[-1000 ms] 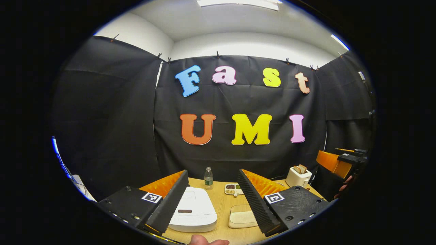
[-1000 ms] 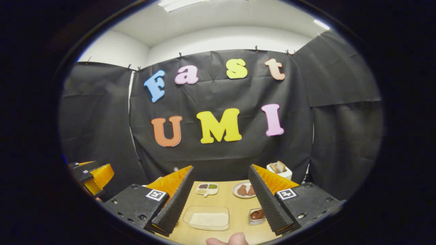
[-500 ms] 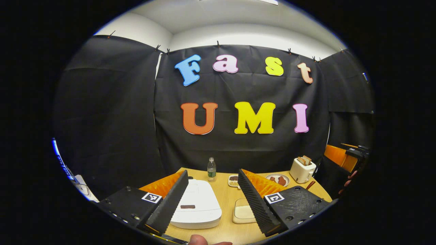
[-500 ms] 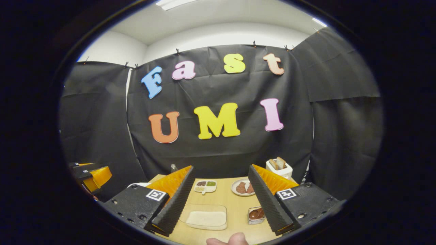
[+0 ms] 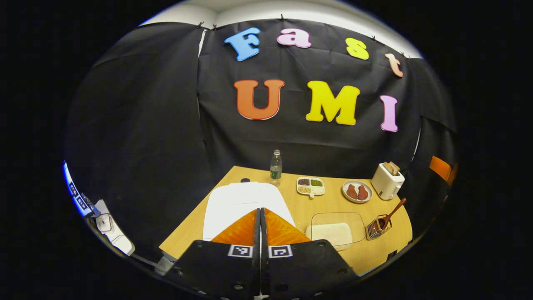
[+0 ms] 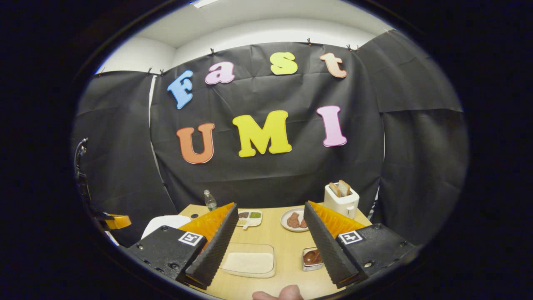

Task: Close the left gripper, press the button to open the rice cooker; take a wooden spoon from the chopstick holder with the right hand, scoop a spoonful of rice and pour it into the rice cooker, then put the wooden spoon back into the chopstick holder.

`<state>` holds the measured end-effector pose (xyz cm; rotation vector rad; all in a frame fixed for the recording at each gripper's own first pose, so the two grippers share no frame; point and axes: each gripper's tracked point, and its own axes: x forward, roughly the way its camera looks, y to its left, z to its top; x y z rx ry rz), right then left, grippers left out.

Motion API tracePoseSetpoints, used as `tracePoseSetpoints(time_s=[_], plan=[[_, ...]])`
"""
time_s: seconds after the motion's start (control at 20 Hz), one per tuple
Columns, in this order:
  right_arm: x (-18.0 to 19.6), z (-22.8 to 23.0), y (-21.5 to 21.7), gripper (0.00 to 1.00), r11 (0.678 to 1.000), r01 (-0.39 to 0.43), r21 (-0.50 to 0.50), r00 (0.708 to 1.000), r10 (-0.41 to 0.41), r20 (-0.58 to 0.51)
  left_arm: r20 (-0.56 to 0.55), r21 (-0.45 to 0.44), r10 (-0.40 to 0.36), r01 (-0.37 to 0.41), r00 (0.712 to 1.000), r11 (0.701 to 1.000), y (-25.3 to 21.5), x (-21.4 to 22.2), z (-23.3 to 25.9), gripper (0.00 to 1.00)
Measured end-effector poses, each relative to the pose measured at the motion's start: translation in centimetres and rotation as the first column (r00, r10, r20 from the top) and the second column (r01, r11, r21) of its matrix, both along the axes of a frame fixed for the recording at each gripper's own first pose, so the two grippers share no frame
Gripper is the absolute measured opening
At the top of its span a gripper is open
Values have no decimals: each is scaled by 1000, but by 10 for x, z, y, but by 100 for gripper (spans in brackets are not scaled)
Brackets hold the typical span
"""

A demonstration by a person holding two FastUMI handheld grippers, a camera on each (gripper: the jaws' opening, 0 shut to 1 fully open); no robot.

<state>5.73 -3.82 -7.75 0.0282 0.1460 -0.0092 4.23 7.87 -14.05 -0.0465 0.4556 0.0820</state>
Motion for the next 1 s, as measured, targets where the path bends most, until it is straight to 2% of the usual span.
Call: tracePoseSetpoints(time_s=[0.05,0.15,0.2,0.35,0.4,0.45,0.5,0.55,0.6,0.7,0.75,0.8,1.0], plan=[[2,-4,-2,96,1000,2,2,1000,-2,-6,-31,-23,-16,15,999,1000,-2,3,-10,5],[7,-10,-6,100,1000,4,1,1000,-4,-24,-69,-66,-2,-2,998,998,7,11,-23,6],[8,-14,-9,96,1000,7,-2,999,-7,-32,-86,-97,-14,5,996,995,8,17,-34,0],[13,-27,-17,96,1000,16,-6,998,-17,-60,-151,-140,-14,-8,988,990,18,33,-66,0],[15,-34,-18,100,1000,17,-9,997,-17,-80,-172,-149,-4,-22,985,989,23,37,-75,0],[15,-40,-19,96,1000,16,-13,995,-17,-101,-178,-160,-3,-26,984,987,26,42,-81,0],[16,-43,-21,100,1000,19,-13,993,-20,-113,-188,-169,4,-36,982,985,28,46,-87,0],[16,-45,-24,96,1000,23,-14,993,-24,-119,-199,-175,10,-46,980,984,31,47,-95,0],[16,-46,-26,100,999,28,-16,992,-29,-123,-212,-175,19,-57,977,983,34,47,-101,0],[18,-50,-29,100,999,34,-23,990,-36,-136,-233,-174,36,-78,972,982,41,45,-113,0],[18,-52,-30,96,999,35,-24,989,-39,-140,-240,-179,39,-84,970,980,42,45,-116,0],[18,-51,-30,100,999,36,-24,989,-39,-142,-240,-183,39,-85,970,979,42,44,-118,0],[18,-53,-26,100,999,25,-36,989,-30,-147,-242,-187,41,-88,969,978,42,43,-124,0]])
